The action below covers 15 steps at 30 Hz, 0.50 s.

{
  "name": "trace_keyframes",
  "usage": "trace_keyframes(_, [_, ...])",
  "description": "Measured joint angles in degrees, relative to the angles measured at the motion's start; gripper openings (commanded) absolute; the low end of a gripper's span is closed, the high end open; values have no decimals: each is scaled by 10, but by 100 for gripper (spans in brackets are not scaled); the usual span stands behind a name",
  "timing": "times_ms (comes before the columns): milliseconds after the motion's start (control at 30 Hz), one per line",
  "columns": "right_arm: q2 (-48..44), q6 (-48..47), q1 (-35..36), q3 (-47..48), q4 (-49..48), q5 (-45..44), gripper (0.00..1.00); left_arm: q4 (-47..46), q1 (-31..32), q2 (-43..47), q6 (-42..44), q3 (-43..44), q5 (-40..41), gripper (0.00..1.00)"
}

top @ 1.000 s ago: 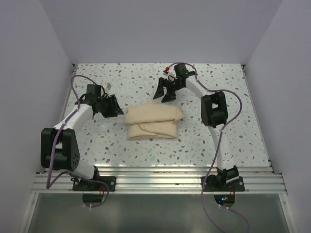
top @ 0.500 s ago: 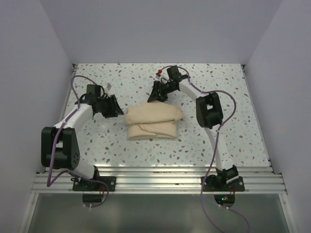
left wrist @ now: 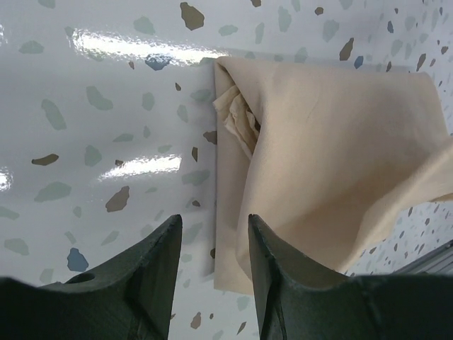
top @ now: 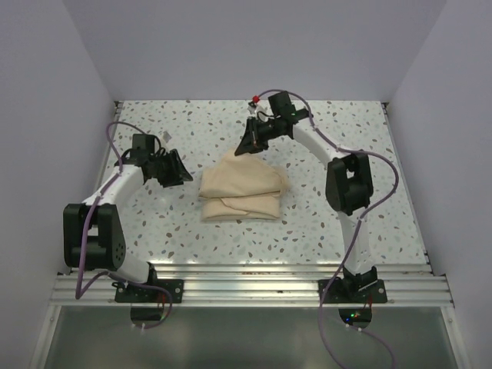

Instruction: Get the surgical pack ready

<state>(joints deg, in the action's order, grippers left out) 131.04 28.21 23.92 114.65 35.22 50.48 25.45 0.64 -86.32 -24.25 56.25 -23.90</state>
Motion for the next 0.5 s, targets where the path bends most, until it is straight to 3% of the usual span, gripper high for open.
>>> trace_keyframes(133, [-108, -17, 25, -70, 4, -11, 11, 2, -2, 0, -12, 0, -7, 46])
trace_keyframes(233, [-181, -26, 52, -138, 7, -24, 21, 3, -2, 0, -22, 0, -18, 47])
trace_keyframes(500, [-303, -45, 125, -364, 25, -66, 78, 3, -18, -20, -37, 0, -57, 54])
